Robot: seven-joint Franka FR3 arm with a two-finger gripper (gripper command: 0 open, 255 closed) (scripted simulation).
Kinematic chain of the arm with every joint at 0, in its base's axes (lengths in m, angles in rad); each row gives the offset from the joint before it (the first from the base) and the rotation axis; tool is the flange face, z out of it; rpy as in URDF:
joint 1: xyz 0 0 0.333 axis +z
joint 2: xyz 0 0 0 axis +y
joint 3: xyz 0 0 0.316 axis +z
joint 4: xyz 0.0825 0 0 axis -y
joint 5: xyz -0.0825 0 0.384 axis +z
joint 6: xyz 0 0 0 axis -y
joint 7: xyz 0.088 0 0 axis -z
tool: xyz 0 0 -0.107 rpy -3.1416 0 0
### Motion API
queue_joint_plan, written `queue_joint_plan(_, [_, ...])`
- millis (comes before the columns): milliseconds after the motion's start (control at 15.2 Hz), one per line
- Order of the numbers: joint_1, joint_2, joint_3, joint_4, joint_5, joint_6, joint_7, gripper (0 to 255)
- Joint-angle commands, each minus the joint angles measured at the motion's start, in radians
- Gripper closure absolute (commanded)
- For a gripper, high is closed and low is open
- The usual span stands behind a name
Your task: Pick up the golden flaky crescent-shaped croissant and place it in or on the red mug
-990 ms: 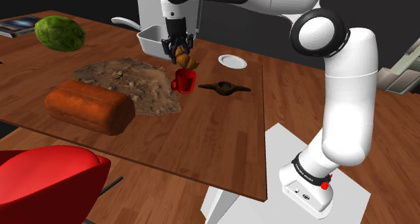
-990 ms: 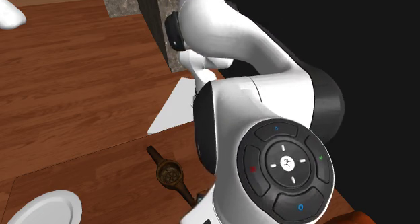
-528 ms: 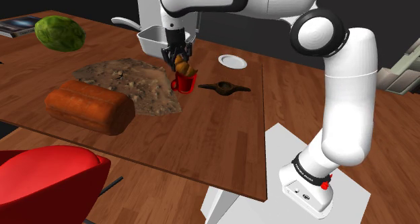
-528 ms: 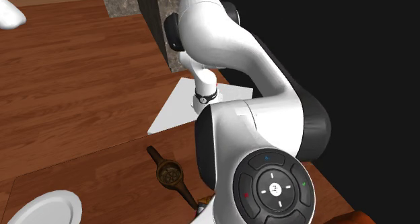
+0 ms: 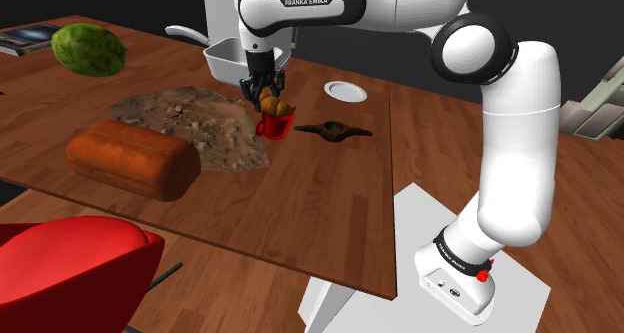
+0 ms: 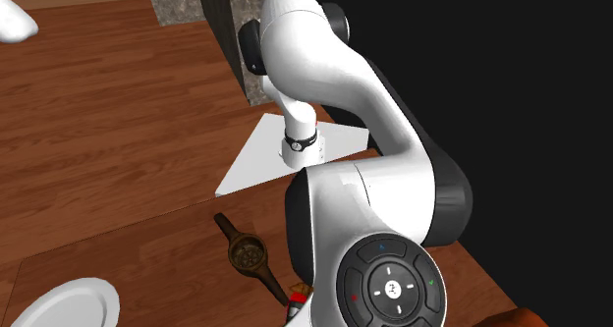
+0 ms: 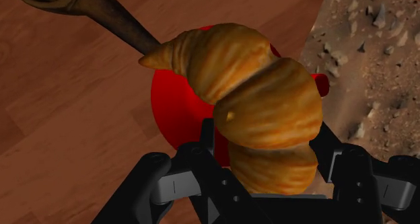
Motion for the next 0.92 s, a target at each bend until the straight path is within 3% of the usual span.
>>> queue_joint_plan(0, [0.0, 0.001, 0.0, 0.0, 0.0, 0.0, 0.0, 255])
queue_joint_plan(66, [0.0, 0.001, 0.0, 0.0, 0.0, 0.0, 0.0, 255])
queue_joint_plan(132, [0.0, 0.001, 0.0, -0.001, 0.0, 0.0, 0.0, 0])
queue_joint_plan(462, [0.0, 0.001, 0.0, 0.0, 0.0, 0.0, 0.0, 0])
queue_joint_plan(726, [0.03, 0.052, -0.003, 0.208, -0.009, -0.157, -0.006, 0])
queue_joint_plan(858, [0.03, 0.052, -0.003, 0.208, -0.009, -0.157, -0.006, 0])
